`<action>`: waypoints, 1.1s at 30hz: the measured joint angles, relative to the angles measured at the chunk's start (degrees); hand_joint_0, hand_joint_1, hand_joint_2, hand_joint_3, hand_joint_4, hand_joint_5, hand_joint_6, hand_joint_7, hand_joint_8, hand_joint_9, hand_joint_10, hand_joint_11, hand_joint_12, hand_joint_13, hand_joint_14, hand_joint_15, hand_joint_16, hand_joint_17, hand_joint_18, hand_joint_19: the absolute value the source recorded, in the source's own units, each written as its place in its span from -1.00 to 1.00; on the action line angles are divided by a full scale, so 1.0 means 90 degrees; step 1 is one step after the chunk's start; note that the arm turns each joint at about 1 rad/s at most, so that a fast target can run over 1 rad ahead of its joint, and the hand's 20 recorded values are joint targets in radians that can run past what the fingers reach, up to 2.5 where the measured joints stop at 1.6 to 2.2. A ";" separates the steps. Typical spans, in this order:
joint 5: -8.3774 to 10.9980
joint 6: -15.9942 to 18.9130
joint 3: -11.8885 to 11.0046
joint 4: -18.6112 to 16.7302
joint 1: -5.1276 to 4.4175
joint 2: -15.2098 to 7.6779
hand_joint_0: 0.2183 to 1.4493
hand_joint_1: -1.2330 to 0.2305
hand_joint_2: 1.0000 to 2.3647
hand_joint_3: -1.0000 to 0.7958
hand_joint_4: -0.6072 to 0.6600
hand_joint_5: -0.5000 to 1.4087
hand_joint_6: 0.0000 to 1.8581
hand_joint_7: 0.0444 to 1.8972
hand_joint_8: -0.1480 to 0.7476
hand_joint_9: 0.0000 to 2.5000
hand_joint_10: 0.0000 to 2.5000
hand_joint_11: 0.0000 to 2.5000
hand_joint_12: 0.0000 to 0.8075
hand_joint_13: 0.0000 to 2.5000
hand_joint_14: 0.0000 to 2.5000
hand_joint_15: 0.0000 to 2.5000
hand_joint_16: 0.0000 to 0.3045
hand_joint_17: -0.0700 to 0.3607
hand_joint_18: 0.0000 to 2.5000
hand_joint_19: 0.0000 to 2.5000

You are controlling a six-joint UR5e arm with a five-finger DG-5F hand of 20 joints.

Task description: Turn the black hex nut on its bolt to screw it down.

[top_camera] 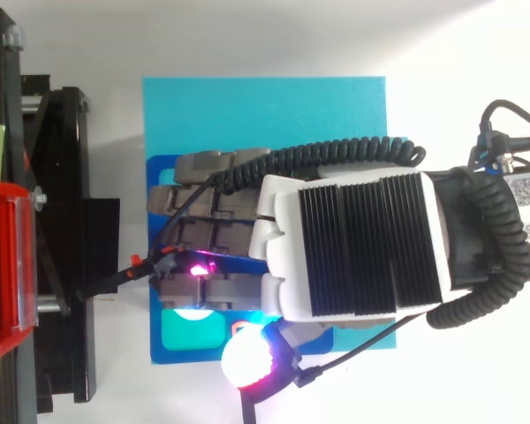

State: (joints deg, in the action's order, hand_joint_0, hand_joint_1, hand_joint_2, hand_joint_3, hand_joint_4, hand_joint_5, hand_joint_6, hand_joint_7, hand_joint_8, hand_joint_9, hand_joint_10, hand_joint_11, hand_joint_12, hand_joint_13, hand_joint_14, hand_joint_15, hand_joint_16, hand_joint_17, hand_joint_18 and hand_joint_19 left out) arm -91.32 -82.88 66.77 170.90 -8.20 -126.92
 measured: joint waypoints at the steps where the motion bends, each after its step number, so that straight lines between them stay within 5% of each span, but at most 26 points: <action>1: -0.0012 0.0000 0.0000 -0.0005 0.0004 0.0000 -0.49 0.12 -1.00 -0.44 0.29 -0.54 -0.30 0.14 -0.01 -0.45 -1.00 -0.86 -0.20 -0.51 -1.00 -0.93 -0.72 -0.24 -0.56 -0.82; 18: -0.0354 -0.0062 -0.0002 -0.0061 0.0193 -0.0002 -0.51 0.43 -1.00 -0.44 0.28 -0.54 -0.31 0.17 0.01 -0.45 -1.00 -0.86 -0.18 -0.49 -1.00 -0.91 -0.71 -0.21 -0.56 -0.80; 33: -0.0705 -0.0242 -0.0001 -0.0254 0.0483 -0.0005 -0.59 0.37 -1.00 -0.44 0.34 -0.53 -0.33 0.20 0.05 -0.44 -1.00 -0.86 -0.13 -0.48 -1.00 -0.91 -0.68 -0.17 -0.52 -0.81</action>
State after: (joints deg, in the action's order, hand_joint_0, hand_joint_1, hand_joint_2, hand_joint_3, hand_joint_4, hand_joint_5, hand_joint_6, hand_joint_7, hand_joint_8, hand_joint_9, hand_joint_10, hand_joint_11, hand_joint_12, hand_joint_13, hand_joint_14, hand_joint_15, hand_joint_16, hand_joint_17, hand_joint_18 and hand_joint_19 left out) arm -97.66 -85.06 66.75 168.61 -3.86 -126.96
